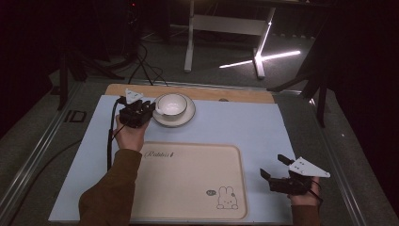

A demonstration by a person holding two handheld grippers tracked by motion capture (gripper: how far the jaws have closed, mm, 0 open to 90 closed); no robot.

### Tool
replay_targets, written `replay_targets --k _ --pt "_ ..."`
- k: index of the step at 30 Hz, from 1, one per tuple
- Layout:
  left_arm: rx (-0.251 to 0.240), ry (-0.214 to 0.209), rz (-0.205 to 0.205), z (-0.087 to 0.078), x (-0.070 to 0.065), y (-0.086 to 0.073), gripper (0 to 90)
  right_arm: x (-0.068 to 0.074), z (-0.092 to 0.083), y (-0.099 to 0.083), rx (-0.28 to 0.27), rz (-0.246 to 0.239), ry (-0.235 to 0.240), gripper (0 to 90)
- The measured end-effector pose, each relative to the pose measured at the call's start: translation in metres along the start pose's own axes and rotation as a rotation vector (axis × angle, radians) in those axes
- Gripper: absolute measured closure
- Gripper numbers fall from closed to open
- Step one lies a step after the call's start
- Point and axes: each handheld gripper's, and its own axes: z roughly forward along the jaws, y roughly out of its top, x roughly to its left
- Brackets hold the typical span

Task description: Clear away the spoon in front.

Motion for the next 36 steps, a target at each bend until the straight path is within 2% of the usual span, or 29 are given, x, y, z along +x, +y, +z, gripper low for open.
replay_targets --k 21,32,36 --pt "-0.005 0.004 -0.024 -0.027 0.007 -0.015 74.4 0.0 0.0 0.0 0.001 -0.002 0.001 11.6" --pt "-0.012 0.0 -0.038 -0.036 0.004 -0.027 74.4 0.0 0.001 0.0 0.001 -0.002 0.002 11.6" --pt "-0.008 0.001 -0.026 -0.039 0.002 -0.03 74.4 0.0 0.001 0.0 0.002 -0.002 0.002 11.6"
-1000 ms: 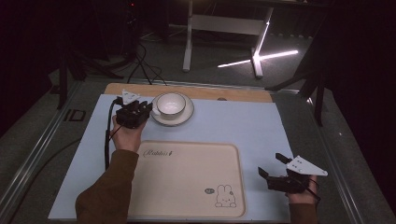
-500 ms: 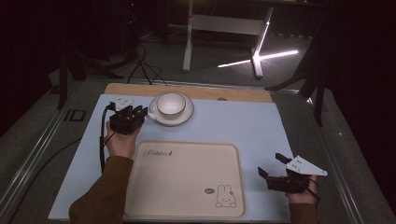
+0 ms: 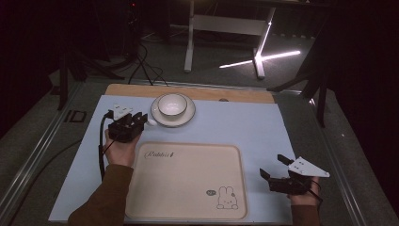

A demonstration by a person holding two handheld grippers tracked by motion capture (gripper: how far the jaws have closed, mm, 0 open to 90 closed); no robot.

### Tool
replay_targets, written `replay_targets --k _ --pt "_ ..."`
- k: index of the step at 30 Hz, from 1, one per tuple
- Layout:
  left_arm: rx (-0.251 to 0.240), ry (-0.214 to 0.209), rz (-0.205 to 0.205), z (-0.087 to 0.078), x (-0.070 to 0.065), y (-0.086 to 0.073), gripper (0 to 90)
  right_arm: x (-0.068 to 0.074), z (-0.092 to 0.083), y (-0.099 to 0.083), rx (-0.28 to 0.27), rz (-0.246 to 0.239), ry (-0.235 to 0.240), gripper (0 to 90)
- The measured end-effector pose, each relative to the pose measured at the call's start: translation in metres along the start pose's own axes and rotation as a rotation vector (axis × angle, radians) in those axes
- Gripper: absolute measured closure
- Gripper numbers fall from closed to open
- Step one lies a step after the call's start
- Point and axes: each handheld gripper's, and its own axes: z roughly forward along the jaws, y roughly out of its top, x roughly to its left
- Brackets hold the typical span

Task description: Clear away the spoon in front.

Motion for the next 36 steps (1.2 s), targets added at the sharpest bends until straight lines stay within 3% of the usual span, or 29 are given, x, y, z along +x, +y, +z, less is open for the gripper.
replay_targets --k 17,36 --pt "0.001 0.003 -0.022 -0.012 -0.005 -0.021 74.4 0.0 0.0 0.0 -0.002 0.0 -0.001 11.6" --pt "0.027 0.006 -0.014 -0.023 -0.012 -0.049 74.4 0.0 0.0 0.0 0.0 -0.002 -0.002 11.6"
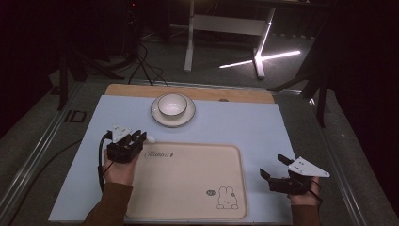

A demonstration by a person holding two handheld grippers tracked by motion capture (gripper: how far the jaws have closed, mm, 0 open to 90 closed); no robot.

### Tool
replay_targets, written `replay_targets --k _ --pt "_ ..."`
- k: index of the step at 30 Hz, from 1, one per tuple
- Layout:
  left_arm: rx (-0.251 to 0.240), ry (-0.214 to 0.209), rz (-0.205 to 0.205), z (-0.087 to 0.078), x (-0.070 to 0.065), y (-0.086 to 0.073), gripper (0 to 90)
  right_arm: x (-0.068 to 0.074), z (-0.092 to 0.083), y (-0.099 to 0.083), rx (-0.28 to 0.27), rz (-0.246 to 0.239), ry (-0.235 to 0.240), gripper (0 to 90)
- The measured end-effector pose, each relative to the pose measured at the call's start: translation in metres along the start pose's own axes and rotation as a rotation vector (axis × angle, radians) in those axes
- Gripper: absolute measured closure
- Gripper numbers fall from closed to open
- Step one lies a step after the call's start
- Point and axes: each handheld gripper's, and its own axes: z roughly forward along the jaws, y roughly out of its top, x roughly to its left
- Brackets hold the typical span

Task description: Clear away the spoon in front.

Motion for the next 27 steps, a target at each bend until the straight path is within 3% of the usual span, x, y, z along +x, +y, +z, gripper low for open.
replay_targets --k 10,16,20,27 --pt "0.006 0.01 -0.027 -0.005 -0.001 -0.016 74.3 0.0 0.0 0.0 0.0 0.0 0.001 11.6" --pt "0.008 0.05 -0.039 -0.012 -0.005 -0.03 74.3 0.0 0.001 0.0 0.0 -0.002 0.002 11.6" --pt "-0.009 0.056 -0.081 -0.014 -0.005 -0.039 74.2 0.0 0.001 0.0 -0.002 -0.003 0.002 11.6" --pt "-0.016 0.082 -0.112 -0.018 -0.013 -0.057 74.2 0.0 0.0 0.0 -0.001 -0.002 0.002 11.6"
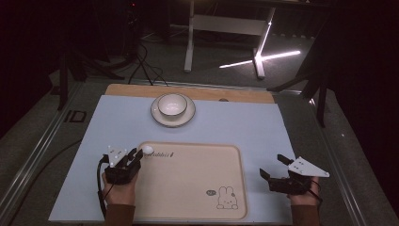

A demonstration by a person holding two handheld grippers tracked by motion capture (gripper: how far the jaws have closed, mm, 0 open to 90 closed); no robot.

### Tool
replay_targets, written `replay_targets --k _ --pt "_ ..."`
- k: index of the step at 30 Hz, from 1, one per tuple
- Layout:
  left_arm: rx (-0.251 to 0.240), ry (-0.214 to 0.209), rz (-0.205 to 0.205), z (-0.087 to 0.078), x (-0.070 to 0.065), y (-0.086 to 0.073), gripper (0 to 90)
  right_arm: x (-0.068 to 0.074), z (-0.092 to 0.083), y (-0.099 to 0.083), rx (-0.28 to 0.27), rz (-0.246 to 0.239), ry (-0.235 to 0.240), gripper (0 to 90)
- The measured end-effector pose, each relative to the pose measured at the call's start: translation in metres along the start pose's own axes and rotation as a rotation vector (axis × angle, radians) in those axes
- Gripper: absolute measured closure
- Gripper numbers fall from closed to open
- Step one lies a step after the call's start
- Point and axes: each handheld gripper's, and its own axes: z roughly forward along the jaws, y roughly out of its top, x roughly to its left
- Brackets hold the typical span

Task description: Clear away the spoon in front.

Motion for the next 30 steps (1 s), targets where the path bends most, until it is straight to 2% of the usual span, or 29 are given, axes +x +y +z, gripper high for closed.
replay_targets --k 4,14,17,26,30 --pt "0.01 0.015 0.002 0.0 -0.001 -0.009 74.2 0.0 0.0 0.0 0.001 0.0 -0.001 11.6" --pt "0.068 0.03 -0.027 0.004 0.0 -0.033 74.3 0.0 0.0 0.0 0.001 0.002 0.001 11.6" --pt "0.062 0.043 -0.019 0.001 0.0 -0.033 74.0 0.0 0.0 0.0 0.001 0.001 0.001 11.6" --pt "0.11 0.043 -0.03 0.001 0.003 -0.035 71.5 0.0 0.0 0.0 0.001 0.001 0.001 11.6" --pt "0.114 0.045 -0.029 0.001 0.002 -0.035 70.2 0.0 0.0 0.0 0.001 0.001 0.0 11.6"
